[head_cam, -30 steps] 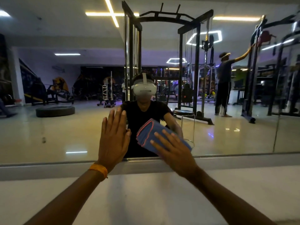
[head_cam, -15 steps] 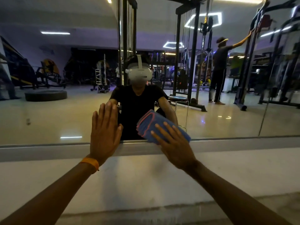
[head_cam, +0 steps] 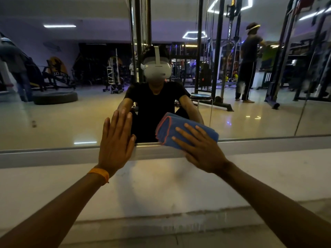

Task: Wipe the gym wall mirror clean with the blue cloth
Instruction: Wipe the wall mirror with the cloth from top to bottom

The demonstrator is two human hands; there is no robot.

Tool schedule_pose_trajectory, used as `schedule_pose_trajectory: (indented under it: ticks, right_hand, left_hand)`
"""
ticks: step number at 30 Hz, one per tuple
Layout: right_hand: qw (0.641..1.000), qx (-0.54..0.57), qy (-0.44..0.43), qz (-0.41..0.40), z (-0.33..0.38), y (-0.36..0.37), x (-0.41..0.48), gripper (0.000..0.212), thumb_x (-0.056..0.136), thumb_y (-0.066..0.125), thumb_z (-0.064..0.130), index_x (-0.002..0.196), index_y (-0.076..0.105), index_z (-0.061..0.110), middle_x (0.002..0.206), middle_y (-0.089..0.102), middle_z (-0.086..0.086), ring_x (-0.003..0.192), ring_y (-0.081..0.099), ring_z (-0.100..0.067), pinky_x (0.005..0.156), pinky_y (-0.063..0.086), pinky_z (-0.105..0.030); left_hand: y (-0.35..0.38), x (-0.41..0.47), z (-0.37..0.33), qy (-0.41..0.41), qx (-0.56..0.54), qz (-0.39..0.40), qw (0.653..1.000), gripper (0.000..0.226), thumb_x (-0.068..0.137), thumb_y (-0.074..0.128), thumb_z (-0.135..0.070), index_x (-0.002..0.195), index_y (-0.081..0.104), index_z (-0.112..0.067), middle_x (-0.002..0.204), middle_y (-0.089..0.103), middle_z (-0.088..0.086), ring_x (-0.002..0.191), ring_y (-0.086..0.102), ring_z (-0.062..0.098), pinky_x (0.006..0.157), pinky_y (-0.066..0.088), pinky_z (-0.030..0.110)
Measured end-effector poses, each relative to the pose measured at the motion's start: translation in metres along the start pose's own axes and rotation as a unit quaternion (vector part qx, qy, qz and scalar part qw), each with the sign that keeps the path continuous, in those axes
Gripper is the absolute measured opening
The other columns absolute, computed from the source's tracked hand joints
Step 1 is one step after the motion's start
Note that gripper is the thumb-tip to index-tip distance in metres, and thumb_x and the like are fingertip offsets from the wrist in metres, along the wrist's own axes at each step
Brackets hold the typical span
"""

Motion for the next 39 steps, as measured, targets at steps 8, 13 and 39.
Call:
schedule_pose_trajectory:
  ticks: [8,13,39]
  right_hand:
    - [0.997,0.033,0.073,-0.015,-0.002,-0.001,-0.028,0.064,0.106,0.041,0.048,0.163,0.024,0.024,0.171,0.019,-0.010,0.159,0.009,-0.035,0.125,0.015,-0.063]
    - [0.999,0.019,-0.031,-0.011,0.041,0.009,0.031,0.061,0.107,0.041,0.044,0.162,0.028,0.022,0.170,0.022,-0.008,0.159,0.013,-0.031,0.129,0.010,-0.053]
    - [0.994,-0.067,0.085,-0.012,0.019,-0.007,0.021,0.061,0.106,0.036,0.038,0.164,0.019,0.025,0.172,0.014,-0.008,0.159,0.004,-0.033,0.129,-0.002,-0.047]
  left_hand:
    - [-0.003,-0.005,0.001,0.017,-0.002,0.012,1.000,0.072,0.103,0.047,-0.028,0.163,0.017,-0.002,0.173,0.006,0.018,0.160,0.007,0.037,0.127,0.013,0.062]
    - [0.000,-0.009,0.003,0.010,-0.020,0.003,1.000,0.071,0.103,0.046,-0.029,0.163,0.018,-0.002,0.173,0.008,0.017,0.160,0.008,0.036,0.128,0.009,0.061]
    - [-0.011,0.037,0.014,0.013,0.005,-0.027,1.000,0.070,0.104,0.041,-0.031,0.164,0.016,-0.004,0.173,0.008,0.014,0.161,0.007,0.034,0.129,0.008,0.058]
Point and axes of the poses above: each hand's wrist, its own x-axis towards the middle knuckle, its own y-axis out of the palm, z = x × y, the point moved 5 cm from there along x, towards the middle knuckle
